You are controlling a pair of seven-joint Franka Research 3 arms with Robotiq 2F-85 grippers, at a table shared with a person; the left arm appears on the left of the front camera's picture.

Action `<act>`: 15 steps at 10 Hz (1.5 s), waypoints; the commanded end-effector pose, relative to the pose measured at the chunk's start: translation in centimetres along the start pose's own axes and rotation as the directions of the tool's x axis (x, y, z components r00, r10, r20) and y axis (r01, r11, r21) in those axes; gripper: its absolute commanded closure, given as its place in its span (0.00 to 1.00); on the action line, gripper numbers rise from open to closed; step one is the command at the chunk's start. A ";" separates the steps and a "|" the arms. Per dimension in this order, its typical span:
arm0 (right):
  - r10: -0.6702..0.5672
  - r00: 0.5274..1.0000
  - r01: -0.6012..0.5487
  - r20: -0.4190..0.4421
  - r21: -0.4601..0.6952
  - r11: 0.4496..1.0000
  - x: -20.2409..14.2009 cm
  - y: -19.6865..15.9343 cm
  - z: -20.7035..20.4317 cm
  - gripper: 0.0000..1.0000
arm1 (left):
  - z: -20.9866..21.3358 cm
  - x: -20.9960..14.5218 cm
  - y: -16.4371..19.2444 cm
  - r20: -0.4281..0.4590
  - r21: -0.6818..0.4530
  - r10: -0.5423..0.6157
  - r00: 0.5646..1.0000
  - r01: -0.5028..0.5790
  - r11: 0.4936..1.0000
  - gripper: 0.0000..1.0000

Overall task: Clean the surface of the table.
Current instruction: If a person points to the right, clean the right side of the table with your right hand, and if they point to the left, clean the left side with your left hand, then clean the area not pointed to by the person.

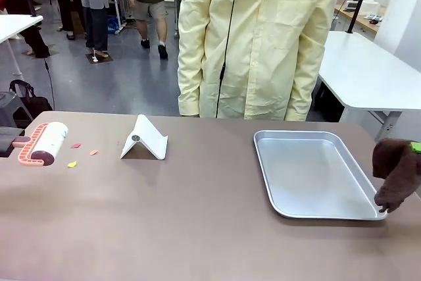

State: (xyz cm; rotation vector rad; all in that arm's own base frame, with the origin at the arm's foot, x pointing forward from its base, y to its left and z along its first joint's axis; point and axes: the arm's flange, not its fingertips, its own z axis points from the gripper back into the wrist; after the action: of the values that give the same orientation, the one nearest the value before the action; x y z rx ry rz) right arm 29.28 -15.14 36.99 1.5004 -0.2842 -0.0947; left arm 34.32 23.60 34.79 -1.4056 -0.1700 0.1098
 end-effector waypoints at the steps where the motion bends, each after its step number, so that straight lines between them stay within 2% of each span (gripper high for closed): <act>1: 0.016 1.000 -0.016 -0.011 0.015 1.000 1.6 -0.6 -0.5 0.94 | 0.1 -0.1 -0.4 0.002 -0.022 -0.014 1.000 0.014 1.000 1.00; 15: 0.016 1.000 -0.016 -0.011 0.015 1.000 1.6 -0.6 -0.5 0.94 | 0.1 -0.1 -0.4 0.002 -0.022 -0.014 1.000 0.014 1.000 1.00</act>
State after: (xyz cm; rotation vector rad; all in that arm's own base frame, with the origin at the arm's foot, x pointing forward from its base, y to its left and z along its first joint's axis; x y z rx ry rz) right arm 30.51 -15.10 36.28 1.5049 -0.2644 -0.0912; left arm 34.33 23.60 34.76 -1.4059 -0.1693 0.1101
